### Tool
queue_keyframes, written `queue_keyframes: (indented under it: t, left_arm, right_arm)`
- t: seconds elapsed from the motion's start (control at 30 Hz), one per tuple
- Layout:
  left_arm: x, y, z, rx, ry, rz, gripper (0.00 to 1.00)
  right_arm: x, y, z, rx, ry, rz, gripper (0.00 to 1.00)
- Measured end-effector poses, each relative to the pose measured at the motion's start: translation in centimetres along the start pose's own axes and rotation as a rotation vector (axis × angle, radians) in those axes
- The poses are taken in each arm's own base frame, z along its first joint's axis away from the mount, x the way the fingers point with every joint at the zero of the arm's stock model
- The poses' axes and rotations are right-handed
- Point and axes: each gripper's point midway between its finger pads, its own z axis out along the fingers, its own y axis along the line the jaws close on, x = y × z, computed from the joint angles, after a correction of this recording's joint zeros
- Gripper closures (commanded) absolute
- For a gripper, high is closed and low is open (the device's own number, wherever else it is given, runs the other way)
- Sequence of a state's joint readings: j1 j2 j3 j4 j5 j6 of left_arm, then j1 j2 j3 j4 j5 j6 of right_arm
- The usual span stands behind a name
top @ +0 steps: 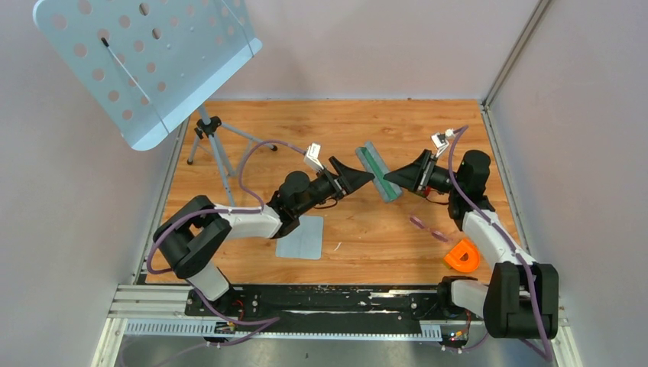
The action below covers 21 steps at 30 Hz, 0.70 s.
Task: Organize the sunglasses
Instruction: Open the sunglasses case.
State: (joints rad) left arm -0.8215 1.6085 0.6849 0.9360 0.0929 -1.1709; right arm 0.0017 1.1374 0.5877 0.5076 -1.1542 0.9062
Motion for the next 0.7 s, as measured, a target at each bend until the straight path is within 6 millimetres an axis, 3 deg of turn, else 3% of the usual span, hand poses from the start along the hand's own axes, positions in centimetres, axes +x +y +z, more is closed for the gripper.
queue_keyframes:
  t: [0.4,0.7]
  left_arm:
    - [0.0,0.1,2.1,-0.002,0.008,-0.065,0.14]
    - [-0.1,3.2,1.2,-0.103,0.009,-0.153,0.14]
  right_arm:
    - [-0.3,-0.6,-0.1,0.030,-0.033,0.055,1.00]
    - [-1.7,-1.2,-0.2,0.065,-0.101,0.057,1.00]
